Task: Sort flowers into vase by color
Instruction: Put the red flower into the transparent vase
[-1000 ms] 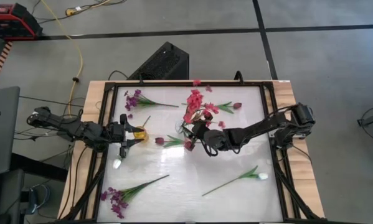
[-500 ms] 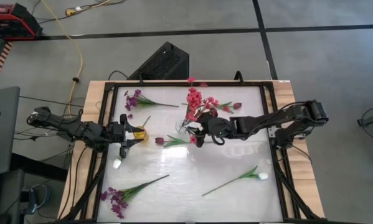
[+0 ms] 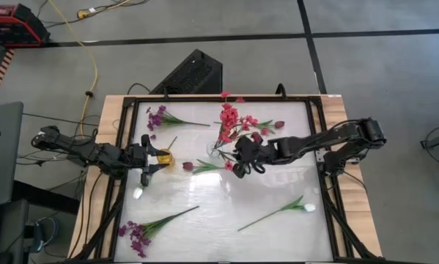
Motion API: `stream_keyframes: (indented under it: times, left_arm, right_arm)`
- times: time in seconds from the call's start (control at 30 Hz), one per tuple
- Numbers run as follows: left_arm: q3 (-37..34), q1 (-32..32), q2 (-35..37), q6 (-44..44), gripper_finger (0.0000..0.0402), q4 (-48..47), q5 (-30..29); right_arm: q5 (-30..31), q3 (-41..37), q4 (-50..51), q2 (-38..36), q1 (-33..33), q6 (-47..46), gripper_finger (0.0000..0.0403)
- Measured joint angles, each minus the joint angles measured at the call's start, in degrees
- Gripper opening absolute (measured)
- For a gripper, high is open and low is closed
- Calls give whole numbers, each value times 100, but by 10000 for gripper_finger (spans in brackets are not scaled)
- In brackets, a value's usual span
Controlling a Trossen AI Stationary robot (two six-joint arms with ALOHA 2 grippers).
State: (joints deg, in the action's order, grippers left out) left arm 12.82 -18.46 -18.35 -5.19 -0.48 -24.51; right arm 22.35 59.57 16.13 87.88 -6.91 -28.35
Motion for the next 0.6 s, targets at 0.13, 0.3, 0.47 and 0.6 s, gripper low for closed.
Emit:
stream_keyframes:
  times: [0.13,0.3,0.47,0.6]
  left_arm:
    - [0,0,0,0,182,4,2]
    - [2,0,0,0,182,-3,0]
    - [1,0,-2,-20,182,-4,2]
    - [2,0,-2,-26,182,-8,4]
  right_arm:
    - [22,3,-581,380,-232,436,16]
    - [847,5,-1971,958,-446,1204,29]
    - [1384,4,-2684,1133,-468,2263,15]
    - [1403,17,-2953,911,-363,2639,16]
